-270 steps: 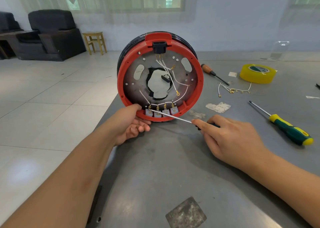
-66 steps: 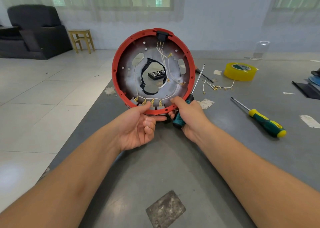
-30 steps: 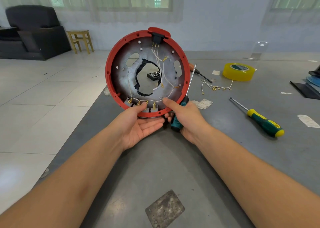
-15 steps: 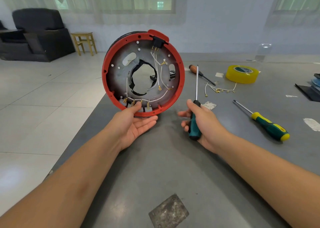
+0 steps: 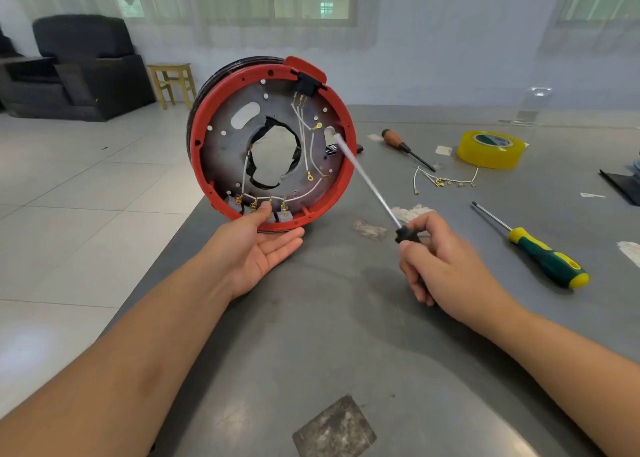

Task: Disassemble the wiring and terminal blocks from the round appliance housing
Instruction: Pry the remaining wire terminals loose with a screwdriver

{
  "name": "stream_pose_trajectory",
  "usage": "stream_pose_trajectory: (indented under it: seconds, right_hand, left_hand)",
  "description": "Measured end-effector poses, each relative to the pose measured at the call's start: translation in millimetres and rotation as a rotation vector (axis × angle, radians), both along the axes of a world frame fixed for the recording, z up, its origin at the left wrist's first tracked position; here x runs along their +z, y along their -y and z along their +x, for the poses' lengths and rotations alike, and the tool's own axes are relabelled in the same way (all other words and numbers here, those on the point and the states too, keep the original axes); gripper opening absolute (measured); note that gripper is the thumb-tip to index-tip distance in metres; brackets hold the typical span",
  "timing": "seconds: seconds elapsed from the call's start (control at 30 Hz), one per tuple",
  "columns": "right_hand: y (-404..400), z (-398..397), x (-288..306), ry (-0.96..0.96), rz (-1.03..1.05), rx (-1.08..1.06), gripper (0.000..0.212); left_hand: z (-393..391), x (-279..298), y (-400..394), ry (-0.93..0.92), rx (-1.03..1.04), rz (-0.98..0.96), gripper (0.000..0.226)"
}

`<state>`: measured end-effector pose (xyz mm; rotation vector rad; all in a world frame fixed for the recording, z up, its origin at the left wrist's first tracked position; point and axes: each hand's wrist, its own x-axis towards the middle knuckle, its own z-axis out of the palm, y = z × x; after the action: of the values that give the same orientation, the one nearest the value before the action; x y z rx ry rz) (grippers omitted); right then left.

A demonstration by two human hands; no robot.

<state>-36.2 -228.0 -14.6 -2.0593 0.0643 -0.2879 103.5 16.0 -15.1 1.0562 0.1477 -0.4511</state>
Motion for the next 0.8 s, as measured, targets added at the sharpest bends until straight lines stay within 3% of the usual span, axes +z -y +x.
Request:
stream_pose_trajectory:
  seconds: [0.2,0.3,0.47,0.67,0.8]
  right_hand:
    - [11.5,-0.3,5.7,0.032,-0.522,0.079,0.013]
    - [11.8,1.6,7.2,0.094,-0.736,0.035,0.034]
    - [14.0,3.4,11.0,0.060,-0.820,-0.005,0.037]
    - [6.5,2.5,19.4,-0.010,-0.767,0.016,0.041]
    - [5.0,4.6,26.6,-0.052,-0.737,0.005,0.033]
  left_hand:
    - [0.6,-0.8,-2.3,-0.010,-0.014,-0.009,0.027]
    - [1.4,-2.1,-2.2,-0.005,-0.023,-0.005,0.028]
    - [2.2,-3.0,-2.5,-0.007,-0.025,0.002,0.027]
    - [2.0,-2.0,-3.0,-0.028,-0.042,0.021,0.032]
    - [1.6,-1.2,-2.9,-0.039,-0.042,0.020,0.034]
